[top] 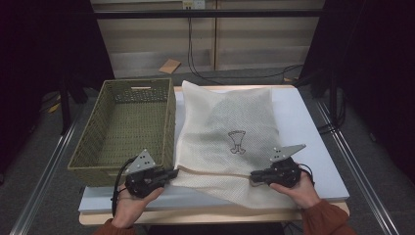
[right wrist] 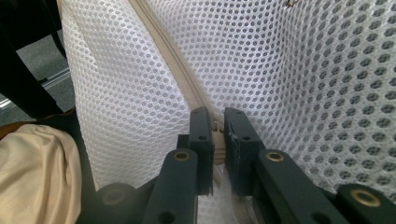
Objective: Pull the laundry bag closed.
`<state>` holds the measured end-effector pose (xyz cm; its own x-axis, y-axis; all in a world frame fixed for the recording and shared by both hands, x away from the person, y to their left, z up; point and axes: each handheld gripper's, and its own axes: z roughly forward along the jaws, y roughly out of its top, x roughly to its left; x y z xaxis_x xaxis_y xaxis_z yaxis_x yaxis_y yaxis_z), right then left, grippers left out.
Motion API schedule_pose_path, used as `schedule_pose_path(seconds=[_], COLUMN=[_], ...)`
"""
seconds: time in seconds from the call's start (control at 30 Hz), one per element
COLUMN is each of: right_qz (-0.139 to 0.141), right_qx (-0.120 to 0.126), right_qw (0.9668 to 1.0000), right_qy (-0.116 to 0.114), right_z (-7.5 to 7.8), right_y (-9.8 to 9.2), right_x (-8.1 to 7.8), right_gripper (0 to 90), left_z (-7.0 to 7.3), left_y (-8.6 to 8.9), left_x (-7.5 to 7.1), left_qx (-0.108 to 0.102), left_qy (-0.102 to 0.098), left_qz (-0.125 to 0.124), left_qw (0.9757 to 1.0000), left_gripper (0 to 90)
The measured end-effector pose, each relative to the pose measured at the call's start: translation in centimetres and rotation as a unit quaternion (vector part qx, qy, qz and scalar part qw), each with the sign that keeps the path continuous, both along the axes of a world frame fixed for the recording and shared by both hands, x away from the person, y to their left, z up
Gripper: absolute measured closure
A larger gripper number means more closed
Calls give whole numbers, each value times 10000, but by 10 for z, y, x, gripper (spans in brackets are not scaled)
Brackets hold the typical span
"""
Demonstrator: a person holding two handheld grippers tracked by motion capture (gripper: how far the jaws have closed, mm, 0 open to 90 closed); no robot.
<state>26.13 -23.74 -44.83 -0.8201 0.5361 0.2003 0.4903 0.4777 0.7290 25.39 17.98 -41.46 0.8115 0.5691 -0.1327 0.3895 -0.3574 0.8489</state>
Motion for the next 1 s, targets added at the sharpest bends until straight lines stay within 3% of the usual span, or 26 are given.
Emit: schedule_pose_path(seconds=[1.0], right_qz=[-131], right_qx=[-20], right_qw=[9999], right_qy=[-22], right_z=[-1], right_y=[-18], right_x=[-7], right_gripper=[827], left_z=[1], left_y=[0], left_x=[0], left_qx=[9], left_qy=[0], left_qz=[-7], left_qw=[10000], left_gripper=[858])
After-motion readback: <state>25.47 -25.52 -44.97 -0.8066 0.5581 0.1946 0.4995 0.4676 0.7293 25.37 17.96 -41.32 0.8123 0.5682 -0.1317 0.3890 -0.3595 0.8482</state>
